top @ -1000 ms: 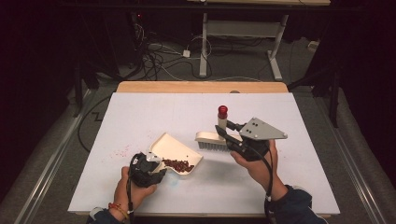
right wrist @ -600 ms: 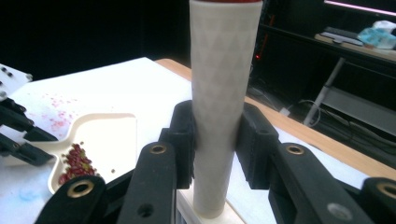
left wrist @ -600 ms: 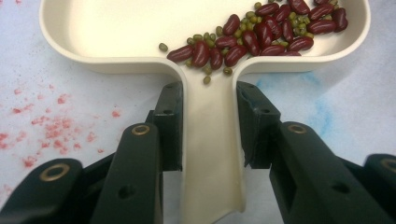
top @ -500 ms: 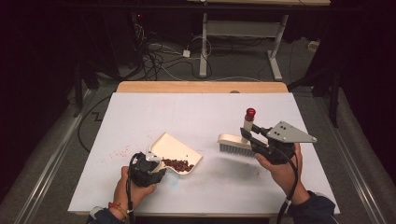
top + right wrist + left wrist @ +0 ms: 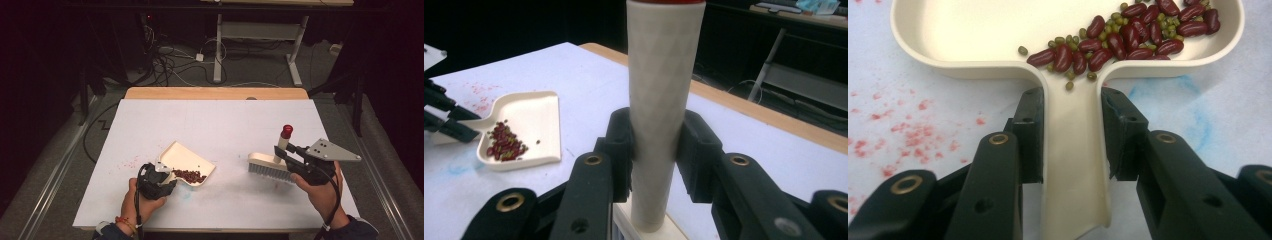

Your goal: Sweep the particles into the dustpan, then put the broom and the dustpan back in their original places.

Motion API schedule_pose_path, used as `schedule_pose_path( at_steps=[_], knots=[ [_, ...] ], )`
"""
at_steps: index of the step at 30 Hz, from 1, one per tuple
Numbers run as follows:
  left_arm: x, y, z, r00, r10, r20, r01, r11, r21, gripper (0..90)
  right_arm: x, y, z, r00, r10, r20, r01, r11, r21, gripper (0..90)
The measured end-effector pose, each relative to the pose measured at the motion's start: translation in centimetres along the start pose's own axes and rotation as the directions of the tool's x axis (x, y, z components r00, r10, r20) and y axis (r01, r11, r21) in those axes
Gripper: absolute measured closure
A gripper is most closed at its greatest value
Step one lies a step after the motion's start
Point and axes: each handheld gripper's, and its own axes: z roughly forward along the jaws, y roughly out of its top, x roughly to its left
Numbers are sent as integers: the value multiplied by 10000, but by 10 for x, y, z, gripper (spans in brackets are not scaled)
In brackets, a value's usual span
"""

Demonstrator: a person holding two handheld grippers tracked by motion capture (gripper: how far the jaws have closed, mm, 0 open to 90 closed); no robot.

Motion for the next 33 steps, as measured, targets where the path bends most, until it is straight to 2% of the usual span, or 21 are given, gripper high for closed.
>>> schedule_pose_path(
  at_steps=[5, 15, 21, 25, 28, 31, 33],
  knots=[
    [5, -1, -1, 9997, -229, -11, 229, 9997, -45, 637, 1, -7, -12, 9998, 85, -176, -82, 9998, 158, 699],
    [10, 0, -2, 9997, -220, -130, 219, 9997, -66, 637, 2, -14, -24, 9977, 241, -630, -205, 9982, 569, 699],
    [20, 0, -4, 9979, -572, -290, 567, 9982, -185, 637, -1, -14, -26, 9950, 408, -907, -332, 9960, 830, 699],
    [28, -1, -4, 9955, -842, -425, 833, 9962, -241, 637, -5, -11, -28, 9958, 478, -775, -411, 9954, 863, 699],
    [34, -3, -6, 9927, -1045, -609, 1030, 9943, -275, 637, -7, -8, -28, 9957, 458, -801, -379, 9945, 973, 699],
    [38, -5, -7, 9899, -1217, -733, 1194, 9922, -357, 637, -8, -5, -31, 9953, 197, -946, -80, 9925, 1222, 699],
    [40, -5, -6, 9884, -1286, -802, 1261, 9914, -349, 637, -10, -3, -31, 9940, 188, -1075, -30, 9893, 1455, 699]
  ],
)
